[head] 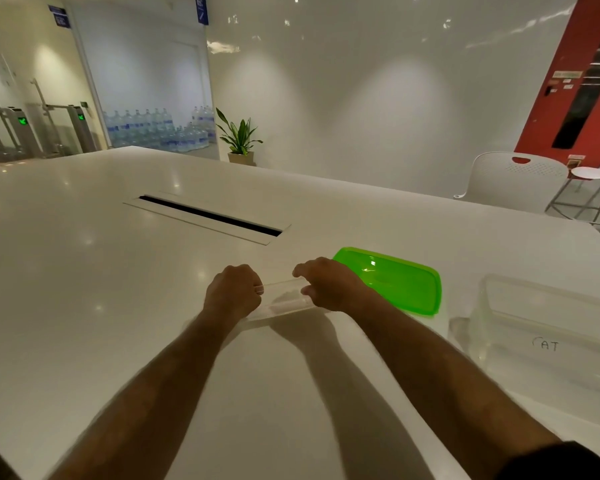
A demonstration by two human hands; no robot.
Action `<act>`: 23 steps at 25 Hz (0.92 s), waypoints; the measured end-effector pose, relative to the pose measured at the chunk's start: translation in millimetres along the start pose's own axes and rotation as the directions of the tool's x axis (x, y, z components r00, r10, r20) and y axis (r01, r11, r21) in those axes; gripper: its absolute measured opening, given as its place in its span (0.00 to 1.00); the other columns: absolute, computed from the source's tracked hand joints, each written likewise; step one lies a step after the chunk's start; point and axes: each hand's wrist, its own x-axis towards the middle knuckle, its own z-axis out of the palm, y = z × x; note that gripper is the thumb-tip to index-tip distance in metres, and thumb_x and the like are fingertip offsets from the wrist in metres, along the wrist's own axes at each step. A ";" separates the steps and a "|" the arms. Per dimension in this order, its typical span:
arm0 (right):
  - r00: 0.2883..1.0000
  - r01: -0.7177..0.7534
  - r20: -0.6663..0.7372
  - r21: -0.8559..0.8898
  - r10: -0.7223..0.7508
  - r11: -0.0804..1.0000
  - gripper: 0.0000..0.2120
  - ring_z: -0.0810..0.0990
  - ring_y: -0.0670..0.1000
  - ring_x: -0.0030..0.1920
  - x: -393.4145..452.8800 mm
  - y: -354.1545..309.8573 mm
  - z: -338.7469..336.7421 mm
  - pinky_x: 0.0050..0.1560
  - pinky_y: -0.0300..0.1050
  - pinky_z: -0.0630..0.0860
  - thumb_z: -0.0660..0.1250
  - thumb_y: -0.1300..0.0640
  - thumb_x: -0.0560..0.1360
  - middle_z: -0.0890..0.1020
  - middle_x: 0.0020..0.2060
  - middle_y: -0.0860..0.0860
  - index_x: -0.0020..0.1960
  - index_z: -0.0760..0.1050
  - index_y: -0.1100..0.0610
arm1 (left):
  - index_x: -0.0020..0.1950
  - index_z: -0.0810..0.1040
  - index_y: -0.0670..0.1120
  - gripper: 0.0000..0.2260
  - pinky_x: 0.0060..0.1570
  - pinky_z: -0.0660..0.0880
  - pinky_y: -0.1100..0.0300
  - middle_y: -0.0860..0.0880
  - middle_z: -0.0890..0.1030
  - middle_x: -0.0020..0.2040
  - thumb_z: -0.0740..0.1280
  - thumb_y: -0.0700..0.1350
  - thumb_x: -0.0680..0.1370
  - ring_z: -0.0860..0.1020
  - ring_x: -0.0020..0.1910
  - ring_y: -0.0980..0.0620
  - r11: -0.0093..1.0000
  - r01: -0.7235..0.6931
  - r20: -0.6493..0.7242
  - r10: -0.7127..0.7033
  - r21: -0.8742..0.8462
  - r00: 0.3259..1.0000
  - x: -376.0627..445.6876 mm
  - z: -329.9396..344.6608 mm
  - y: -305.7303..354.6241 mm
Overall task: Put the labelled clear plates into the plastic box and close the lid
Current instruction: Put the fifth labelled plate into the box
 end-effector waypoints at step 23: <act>0.788 -0.193 -0.168 0.846 0.592 0.497 0.43 0.71 0.53 0.69 -47.8 19.3 -26.0 0.69 0.51 0.69 0.77 0.43 0.67 0.71 0.72 0.52 0.75 0.62 0.55 | 0.43 0.86 0.50 0.07 0.49 0.82 0.52 0.54 0.85 0.39 0.68 0.47 0.76 0.84 0.42 0.49 0.962 -0.139 0.021 0.148 -0.237 0.989 -6.2 -24.7 48.7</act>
